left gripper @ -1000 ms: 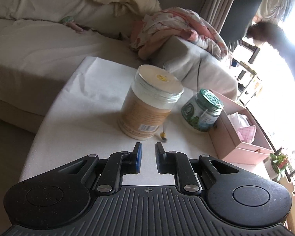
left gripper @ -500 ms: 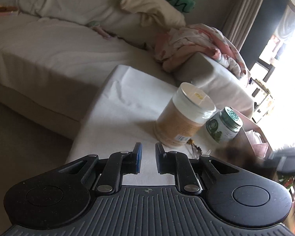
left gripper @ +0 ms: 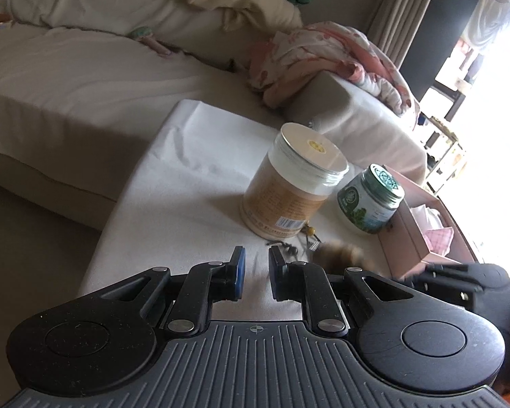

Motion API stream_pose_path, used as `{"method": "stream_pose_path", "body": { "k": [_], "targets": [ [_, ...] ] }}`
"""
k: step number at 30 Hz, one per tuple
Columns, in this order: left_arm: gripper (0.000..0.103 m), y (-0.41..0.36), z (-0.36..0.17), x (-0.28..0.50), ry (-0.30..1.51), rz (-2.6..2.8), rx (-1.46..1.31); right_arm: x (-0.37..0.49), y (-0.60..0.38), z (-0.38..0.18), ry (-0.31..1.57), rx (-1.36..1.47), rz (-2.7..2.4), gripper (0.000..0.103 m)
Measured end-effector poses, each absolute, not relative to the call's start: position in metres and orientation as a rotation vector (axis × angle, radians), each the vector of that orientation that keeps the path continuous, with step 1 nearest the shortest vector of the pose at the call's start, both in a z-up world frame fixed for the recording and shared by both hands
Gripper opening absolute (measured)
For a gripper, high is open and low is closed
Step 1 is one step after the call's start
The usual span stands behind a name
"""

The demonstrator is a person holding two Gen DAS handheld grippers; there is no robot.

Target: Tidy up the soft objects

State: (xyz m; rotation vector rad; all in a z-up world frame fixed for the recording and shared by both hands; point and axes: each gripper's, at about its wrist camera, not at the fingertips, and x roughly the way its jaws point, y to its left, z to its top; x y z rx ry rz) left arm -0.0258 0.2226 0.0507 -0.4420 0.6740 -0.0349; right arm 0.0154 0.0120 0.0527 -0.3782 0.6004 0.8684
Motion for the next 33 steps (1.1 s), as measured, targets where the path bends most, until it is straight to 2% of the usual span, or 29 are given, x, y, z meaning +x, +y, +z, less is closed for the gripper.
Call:
{"method": "stream_pose_path", "body": {
  "k": [6,8,9,11,15,20,24,26,33],
  "targets": [
    [0.016,0.199,0.046,-0.009,0.725,-0.072,-0.421,0.053,0.003,0.018,0.727,-0.281,0.860,0.018],
    [0.016,0.189,0.046,-0.002,0.733,-0.082,-0.417,0.052,-0.002,0.016,0.722,-0.261,0.871,0.032],
    [0.016,0.184,0.047,0.001,0.734,-0.087,-0.416,0.049,-0.006,0.014,0.721,-0.253,0.881,0.035],
    [0.016,0.175,0.048,0.006,0.733,-0.084,-0.423,0.042,-0.015,0.018,0.692,-0.249,0.889,0.050],
    [0.017,0.172,0.046,0.015,0.725,-0.005,-0.473,0.014,-0.045,0.031,0.544,-0.278,0.877,0.061],
    [0.017,0.183,0.029,0.027,0.770,0.080,-0.573,-0.013,-0.081,0.029,0.442,-0.332,0.764,0.062],
    [0.019,0.182,0.018,0.040,0.811,0.048,-0.657,-0.011,-0.099,0.019,0.485,-0.266,0.715,0.062],
    [0.023,0.173,0.019,0.046,0.811,0.032,-0.630,-0.007,-0.106,0.014,0.522,-0.227,0.712,0.062],
    [0.023,0.116,0.031,0.053,0.790,-0.044,-0.340,0.002,-0.113,0.012,0.573,-0.161,0.683,0.062]
  ]
}}
